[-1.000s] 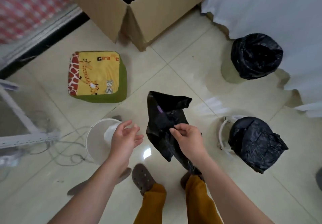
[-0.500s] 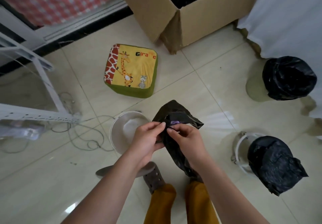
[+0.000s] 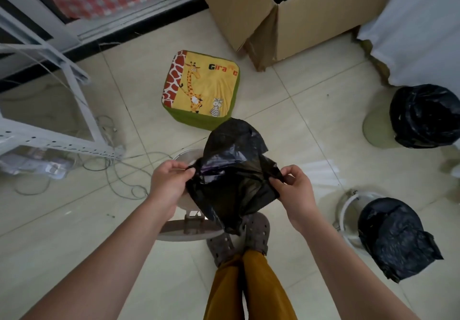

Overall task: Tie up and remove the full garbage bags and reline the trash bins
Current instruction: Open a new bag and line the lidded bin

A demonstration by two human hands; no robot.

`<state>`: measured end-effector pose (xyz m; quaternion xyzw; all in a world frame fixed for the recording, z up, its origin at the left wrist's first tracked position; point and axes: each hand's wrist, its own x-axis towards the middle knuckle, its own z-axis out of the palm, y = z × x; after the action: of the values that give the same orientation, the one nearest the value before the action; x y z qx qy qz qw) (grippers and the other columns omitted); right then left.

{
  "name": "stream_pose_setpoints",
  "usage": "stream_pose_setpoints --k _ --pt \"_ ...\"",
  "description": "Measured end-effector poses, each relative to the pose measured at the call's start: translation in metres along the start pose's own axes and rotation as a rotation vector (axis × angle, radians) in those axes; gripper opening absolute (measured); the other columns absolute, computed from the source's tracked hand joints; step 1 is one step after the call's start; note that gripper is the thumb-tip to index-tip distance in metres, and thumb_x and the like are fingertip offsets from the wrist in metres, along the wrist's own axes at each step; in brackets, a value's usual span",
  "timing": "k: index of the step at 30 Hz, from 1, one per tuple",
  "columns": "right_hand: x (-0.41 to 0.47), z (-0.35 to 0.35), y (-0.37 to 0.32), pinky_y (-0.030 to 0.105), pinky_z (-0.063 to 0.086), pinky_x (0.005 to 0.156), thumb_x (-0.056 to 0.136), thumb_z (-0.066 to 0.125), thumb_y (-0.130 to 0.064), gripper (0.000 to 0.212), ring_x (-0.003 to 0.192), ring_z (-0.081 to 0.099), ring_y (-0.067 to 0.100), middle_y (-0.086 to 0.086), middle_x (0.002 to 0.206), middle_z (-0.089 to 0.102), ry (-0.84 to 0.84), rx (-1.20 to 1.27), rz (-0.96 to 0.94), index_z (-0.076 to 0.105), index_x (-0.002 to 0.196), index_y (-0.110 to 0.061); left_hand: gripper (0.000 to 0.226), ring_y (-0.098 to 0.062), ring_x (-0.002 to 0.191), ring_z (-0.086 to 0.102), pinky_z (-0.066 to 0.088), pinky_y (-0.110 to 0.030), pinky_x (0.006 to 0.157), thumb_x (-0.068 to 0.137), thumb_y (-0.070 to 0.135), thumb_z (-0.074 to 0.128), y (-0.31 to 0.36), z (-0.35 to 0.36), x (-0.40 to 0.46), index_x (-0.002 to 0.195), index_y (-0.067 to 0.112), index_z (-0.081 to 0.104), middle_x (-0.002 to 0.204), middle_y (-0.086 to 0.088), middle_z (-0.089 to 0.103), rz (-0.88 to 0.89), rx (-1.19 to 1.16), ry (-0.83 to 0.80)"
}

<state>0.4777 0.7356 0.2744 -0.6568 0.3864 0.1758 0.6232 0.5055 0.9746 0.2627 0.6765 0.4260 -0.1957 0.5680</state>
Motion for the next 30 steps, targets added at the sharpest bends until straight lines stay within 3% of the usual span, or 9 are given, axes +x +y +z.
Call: stream_pose_setpoints --k 4,7,12,14,17,20,23,26,30 --pt "0.004 -0.004 0.000 0.029 0.047 0.058 0.080 0.032 0.020 0.044 0.072 0.050 0.024 0.011 0.090 0.062 -0.022 -0.042 -0.037 0.052 0.075 -0.019 0.032 -0.024 0.076 0.053 0.047 -0.031 0.062 0.089 -0.008 0.054 0.000 -0.013 0.009 0.068 0.015 0.052 0.072 -0.006 0.056 0.022 -0.076 0.057" --pt "0.009 -0.002 0.001 0.018 0.047 0.054 0.073 0.028 0.021 0.055 0.074 0.059 0.023 0.009 0.093 0.067 -0.013 -0.079 -0.040 0.064 0.075 -0.020 0.037 -0.024 0.086 0.061 0.053 -0.030 0.068 0.091 -0.013 0.045 -0.003 -0.020 0.014 0.071 0.011 0.065 0.093 -0.011 0.064 0.006 -0.093 0.071" --pt "0.013 0.006 0.005 0.033 0.057 0.081 0.089 0.046 0.011 0.041 0.097 0.067 0.030 0.007 0.112 0.067 -0.011 -0.089 -0.001 0.066 0.113 -0.016 0.040 -0.018 0.094 0.063 0.054 -0.027 0.079 0.088 -0.013 0.049 -0.009 -0.029 0.019 0.108 0.015 0.069 0.118 -0.012 0.061 -0.014 -0.120 0.090" --pt "0.011 0.006 0.007 0.026 0.049 0.084 0.090 0.059 0.000 0.050 0.108 0.062 0.023 0.005 0.123 0.061 -0.034 -0.135 -0.008 0.050 0.137 -0.015 0.056 -0.020 0.104 0.061 0.051 -0.028 0.089 0.084 -0.012 0.052 -0.014 -0.033 0.021 0.132 0.017 0.056 0.128 -0.011 0.057 -0.017 -0.097 0.083" --pt "0.009 0.007 0.007 0.012 0.045 0.079 0.086 0.071 -0.007 0.071 0.112 0.058 0.013 0.002 0.129 0.053 -0.080 -0.227 -0.052 0.036 0.147 -0.016 0.078 -0.020 0.123 0.052 0.042 -0.025 0.090 0.081 -0.006 0.064 -0.016 -0.037 0.020 0.147 0.024 0.036 0.138 -0.004 0.051 0.011 -0.026 0.079" --pt "0.010 0.010 0.004 0.007 0.046 0.068 0.082 0.075 -0.005 0.054 0.092 0.065 0.012 0.006 0.113 0.063 -0.030 -0.369 -0.108 0.055 0.132 -0.010 0.075 -0.018 0.117 0.055 0.043 -0.025 0.089 0.080 -0.001 0.071 -0.015 -0.039 0.018 0.145 0.021 0.041 0.133 -0.002 0.054 0.054 -0.003 0.133" --pt "0.012 0.010 0.003 0.012 0.039 0.049 0.083 0.076 -0.016 0.008 0.063 0.055 0.016 0.000 0.070 0.063 0.033 -0.426 -0.163 0.071 0.086 -0.011 0.042 -0.024 0.098 0.067 0.053 -0.026 0.088 0.081 0.004 0.074 -0.014 -0.041 0.018 0.121 0.012 0.064 0.113 -0.013 0.067 0.055 -0.101 0.188" --pt "0.014 0.008 0.004 0.024 0.032 0.049 0.083 0.075 -0.026 0.026 0.053 0.044 0.018 0.004 0.060 0.051 0.041 -0.456 -0.181 0.065 0.069 -0.005 0.013 -0.016 0.064 0.066 0.054 -0.015 0.058 0.082 0.004 0.073 -0.013 -0.042 0.016 0.095 0.003 0.073 0.085 -0.013 0.071 0.087 -0.108 0.239" --pt "0.014 0.008 0.002 0.028 0.041 0.050 0.082 0.074 -0.015 0.018 0.060 0.050 0.020 0.004 0.069 0.056 0.078 -0.441 -0.165 0.058 0.073 -0.013 0.019 -0.019 0.058 0.061 0.050 -0.018 0.050 0.083 -0.002 0.070 -0.016 -0.048 0.018 0.095 0.011 0.064 0.094 -0.018 0.066 0.096 -0.053 0.303"
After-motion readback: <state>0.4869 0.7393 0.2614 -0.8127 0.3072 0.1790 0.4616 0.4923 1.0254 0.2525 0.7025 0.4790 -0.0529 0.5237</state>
